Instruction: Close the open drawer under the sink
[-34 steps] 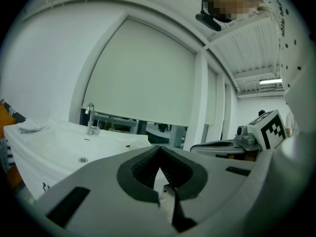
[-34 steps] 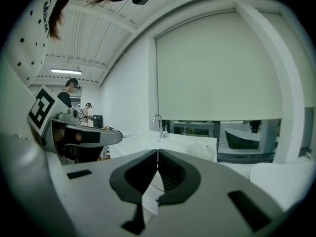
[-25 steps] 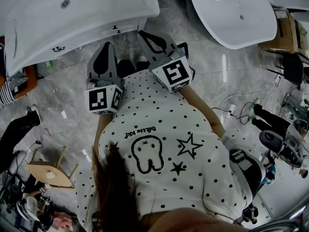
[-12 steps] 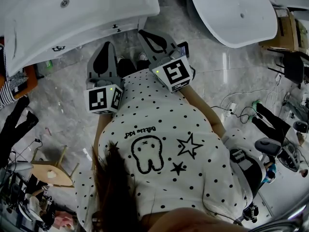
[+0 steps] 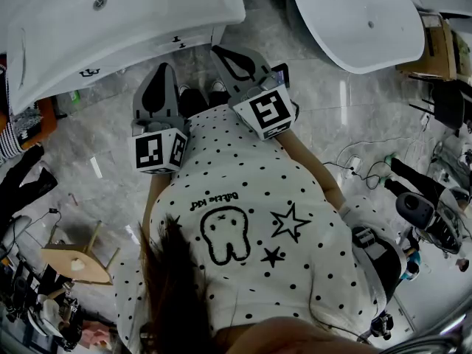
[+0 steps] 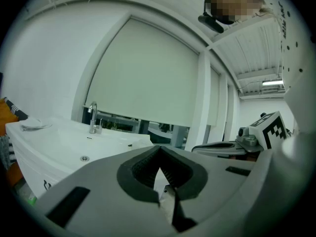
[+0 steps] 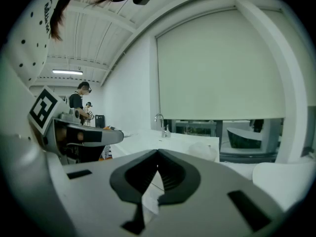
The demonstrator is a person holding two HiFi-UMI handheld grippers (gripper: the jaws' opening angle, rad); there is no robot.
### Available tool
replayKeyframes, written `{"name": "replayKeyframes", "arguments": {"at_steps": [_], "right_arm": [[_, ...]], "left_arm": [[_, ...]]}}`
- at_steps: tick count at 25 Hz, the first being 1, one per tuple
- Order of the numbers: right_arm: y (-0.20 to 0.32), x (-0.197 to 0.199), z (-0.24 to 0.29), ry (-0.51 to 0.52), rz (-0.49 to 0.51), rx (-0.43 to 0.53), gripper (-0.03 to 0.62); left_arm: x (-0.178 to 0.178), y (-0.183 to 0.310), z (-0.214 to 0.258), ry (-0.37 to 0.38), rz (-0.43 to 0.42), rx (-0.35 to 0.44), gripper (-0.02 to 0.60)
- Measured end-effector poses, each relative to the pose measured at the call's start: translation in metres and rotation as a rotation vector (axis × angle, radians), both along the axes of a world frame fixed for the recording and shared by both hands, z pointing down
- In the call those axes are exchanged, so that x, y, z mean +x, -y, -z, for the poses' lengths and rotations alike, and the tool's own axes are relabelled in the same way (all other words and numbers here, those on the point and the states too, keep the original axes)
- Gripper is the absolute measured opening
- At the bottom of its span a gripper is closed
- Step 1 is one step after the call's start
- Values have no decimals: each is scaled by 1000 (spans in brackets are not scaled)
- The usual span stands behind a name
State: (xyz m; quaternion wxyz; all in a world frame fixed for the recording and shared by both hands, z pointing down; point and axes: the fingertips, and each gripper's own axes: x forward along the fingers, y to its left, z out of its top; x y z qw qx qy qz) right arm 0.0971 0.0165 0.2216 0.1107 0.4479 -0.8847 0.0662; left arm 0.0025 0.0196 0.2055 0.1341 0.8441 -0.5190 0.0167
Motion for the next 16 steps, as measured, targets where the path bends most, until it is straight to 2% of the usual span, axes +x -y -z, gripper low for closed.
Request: {"name": "replayKeyframes", "arguments": {"at_steps": [16], "right_arm": [[0, -3, 3, -2, 12, 6, 14]], "left_arm": [[-3, 2, 1, -6, 15, -7, 5]]}}
